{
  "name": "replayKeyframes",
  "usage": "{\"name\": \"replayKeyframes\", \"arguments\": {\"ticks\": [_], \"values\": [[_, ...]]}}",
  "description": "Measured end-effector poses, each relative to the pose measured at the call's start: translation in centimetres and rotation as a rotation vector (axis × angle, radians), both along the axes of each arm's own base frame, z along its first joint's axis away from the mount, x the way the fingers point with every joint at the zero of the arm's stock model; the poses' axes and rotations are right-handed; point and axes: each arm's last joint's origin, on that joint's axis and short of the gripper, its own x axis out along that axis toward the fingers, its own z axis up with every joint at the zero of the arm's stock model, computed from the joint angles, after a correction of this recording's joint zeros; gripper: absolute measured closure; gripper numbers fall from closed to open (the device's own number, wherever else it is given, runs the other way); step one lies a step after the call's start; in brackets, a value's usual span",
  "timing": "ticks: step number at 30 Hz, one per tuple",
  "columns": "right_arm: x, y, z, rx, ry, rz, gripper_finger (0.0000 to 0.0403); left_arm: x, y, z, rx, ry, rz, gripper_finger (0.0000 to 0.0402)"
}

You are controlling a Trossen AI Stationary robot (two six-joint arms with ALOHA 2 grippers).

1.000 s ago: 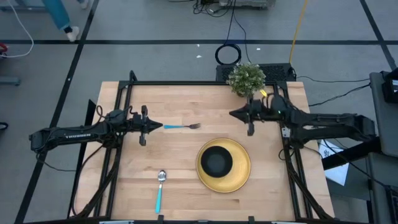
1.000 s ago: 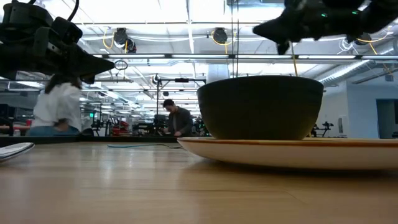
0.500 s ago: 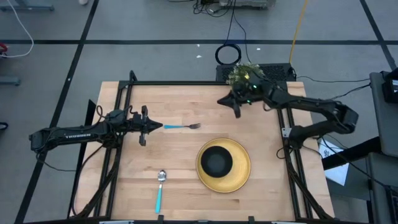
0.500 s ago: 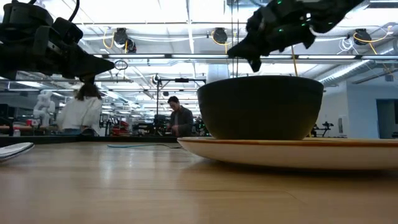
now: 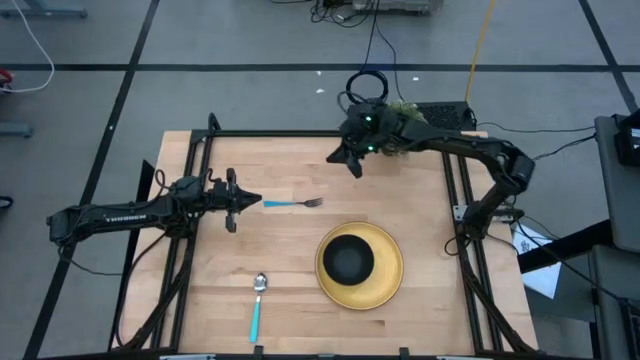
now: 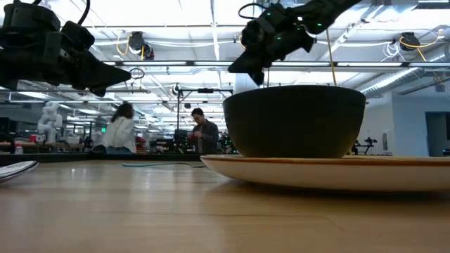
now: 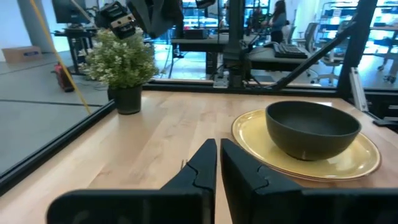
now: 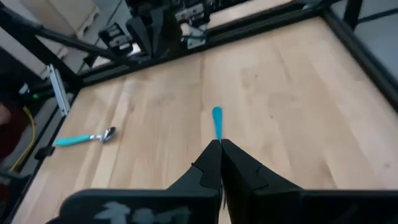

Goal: Set table place
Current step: Put the blue fork on the yellow plate to the right of the black bowl

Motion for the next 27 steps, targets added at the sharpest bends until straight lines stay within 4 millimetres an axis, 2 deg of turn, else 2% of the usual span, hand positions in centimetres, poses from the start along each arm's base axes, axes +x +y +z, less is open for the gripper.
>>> {"name": "replayKeyframes", "arguments": {"ticks": [3,7,14,20,27], "values": [[1.3,-0.5,0.0,0.001,0.051,0.025,0.0403,0.0,0.0,-0.1,-0.002,0.005,0.005,0.0374],[3.5,-0.6,-1.2,-0.01,0.151,0.051,0.0403,0.0,0.0,-0.1,-0.002,0.006,0.005,0.0374],[6.9,0.0,-2.7,-0.133,0.35,0.081,0.0403,0.0,0.0,-0.1,-0.001,0.01,0.008,0.0373],[8.6,0.9,-3.4,-0.174,0.363,0.147,0.0403,0.0,0.0,-0.2,-0.005,0.022,0.015,0.0373],[11.0,2.6,-6.7,-0.247,0.479,0.168,0.0403,0.0,0.1,-0.3,-0.01,0.028,0.023,0.0373]]}}
